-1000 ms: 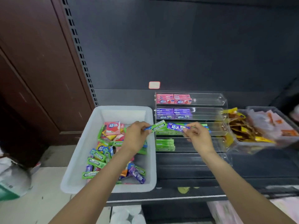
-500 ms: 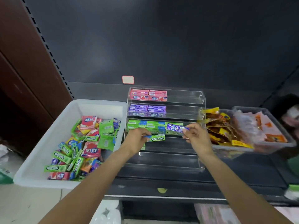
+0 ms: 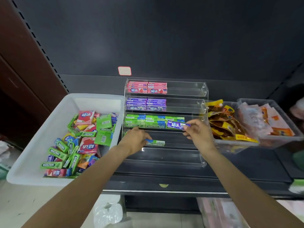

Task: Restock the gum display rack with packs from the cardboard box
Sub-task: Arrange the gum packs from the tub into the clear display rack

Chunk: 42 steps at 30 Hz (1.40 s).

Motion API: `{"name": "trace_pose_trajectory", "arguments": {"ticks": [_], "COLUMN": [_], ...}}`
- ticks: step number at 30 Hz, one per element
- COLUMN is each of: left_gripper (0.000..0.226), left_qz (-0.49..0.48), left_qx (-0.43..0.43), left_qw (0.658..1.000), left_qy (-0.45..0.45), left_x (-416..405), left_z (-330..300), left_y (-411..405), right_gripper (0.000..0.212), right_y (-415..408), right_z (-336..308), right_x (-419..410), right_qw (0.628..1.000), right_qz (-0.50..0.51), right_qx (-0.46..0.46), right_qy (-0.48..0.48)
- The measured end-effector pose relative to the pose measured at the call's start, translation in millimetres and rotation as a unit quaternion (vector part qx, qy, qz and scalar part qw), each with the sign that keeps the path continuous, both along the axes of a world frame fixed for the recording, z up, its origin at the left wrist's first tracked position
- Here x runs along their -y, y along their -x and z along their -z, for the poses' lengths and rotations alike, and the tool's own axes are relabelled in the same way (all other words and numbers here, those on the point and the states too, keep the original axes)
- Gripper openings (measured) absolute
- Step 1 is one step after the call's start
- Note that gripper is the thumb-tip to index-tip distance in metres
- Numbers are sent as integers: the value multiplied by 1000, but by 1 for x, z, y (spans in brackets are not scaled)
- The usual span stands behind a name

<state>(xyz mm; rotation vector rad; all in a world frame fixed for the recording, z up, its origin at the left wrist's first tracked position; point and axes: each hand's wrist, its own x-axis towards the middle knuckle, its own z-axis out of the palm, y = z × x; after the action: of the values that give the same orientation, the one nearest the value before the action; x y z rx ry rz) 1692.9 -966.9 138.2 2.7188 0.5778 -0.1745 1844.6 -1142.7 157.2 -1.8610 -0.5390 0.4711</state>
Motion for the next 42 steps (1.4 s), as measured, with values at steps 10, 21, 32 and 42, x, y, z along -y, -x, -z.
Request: {"name": "trace_pose_trajectory", "arguments": {"ticks": [10, 21, 32, 42], "left_gripper": [29, 33, 55, 47], "left_qz": [17, -22, -14, -31], "left_qx": [-7, 171, 32, 23], "left_qw": [1000, 985, 993, 995], "left_qy": [-20, 4, -109, -90], "left_x": [5, 8, -13, -16], "left_z": [2, -26, -63, -67], "left_y": [0, -13, -58, -65], "right_gripper": [16, 6, 8, 21], "right_y": [7, -20, -71, -72], "right_z": [3, -20, -32, -38], "right_x": [-7, -15, -46, -59], "right_qw": [1000, 998, 946, 918], "right_qz": [-13, 6, -85, -174], "right_qx": [-7, 63, 282, 286], "right_qy": [0, -29, 134, 211]}}
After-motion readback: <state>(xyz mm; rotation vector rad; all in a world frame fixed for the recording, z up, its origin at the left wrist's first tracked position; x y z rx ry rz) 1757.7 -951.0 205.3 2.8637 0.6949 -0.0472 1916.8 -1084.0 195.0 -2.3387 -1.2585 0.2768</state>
